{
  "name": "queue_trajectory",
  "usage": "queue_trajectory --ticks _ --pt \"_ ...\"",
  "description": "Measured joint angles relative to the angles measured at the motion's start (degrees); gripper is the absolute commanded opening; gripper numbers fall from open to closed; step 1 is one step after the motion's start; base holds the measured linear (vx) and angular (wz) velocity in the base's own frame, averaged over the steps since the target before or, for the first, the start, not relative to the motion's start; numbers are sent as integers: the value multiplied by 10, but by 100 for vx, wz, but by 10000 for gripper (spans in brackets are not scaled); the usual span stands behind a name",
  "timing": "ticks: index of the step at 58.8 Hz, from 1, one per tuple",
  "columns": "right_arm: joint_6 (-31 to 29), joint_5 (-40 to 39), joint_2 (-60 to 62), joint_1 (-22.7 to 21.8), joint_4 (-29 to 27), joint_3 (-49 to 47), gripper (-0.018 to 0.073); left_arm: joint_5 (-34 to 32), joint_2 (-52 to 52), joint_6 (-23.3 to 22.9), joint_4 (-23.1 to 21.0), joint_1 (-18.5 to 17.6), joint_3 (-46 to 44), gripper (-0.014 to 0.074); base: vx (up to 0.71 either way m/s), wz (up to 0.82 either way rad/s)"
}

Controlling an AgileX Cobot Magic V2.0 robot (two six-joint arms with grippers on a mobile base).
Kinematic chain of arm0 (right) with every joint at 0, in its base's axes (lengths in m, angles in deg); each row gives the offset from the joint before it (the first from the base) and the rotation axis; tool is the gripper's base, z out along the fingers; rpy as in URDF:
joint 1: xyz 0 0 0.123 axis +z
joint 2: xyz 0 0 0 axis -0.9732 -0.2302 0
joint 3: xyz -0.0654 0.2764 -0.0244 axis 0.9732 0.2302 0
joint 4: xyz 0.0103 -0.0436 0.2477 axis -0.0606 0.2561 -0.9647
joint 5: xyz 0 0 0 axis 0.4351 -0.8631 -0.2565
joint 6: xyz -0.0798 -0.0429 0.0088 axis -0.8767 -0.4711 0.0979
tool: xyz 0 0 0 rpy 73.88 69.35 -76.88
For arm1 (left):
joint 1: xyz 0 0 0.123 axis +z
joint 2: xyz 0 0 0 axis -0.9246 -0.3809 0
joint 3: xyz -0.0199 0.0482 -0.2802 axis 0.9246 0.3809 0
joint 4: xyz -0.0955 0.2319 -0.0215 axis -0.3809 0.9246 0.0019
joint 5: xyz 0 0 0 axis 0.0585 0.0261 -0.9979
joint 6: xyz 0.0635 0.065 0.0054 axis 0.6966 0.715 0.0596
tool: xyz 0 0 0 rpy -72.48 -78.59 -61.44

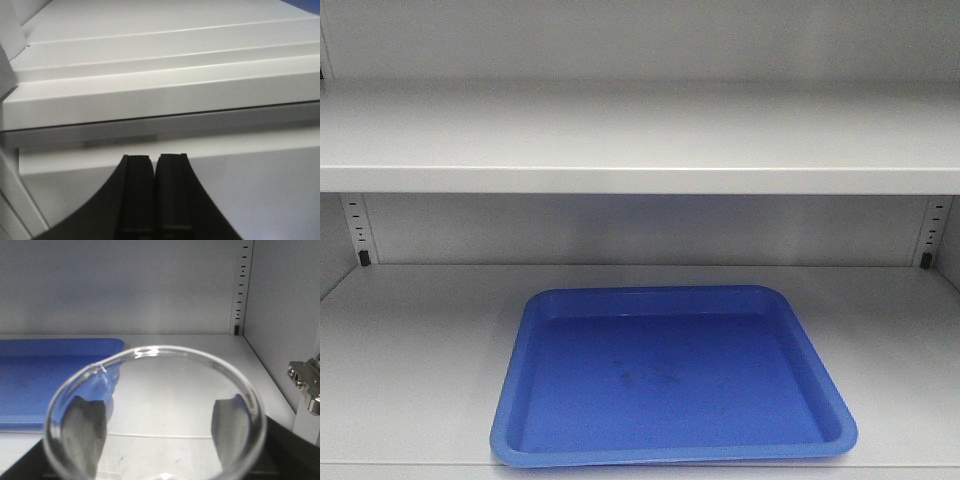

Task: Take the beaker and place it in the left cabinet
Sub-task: 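Position the base facing the open cabinet shelf with the blue tray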

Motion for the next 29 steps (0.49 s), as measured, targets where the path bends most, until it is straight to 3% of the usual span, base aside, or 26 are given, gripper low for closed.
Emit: queue_trajectory --ticks 29 --pt "1 -25 0 0 25 0 -4 0 0 0 0 0 0 4 0 0"
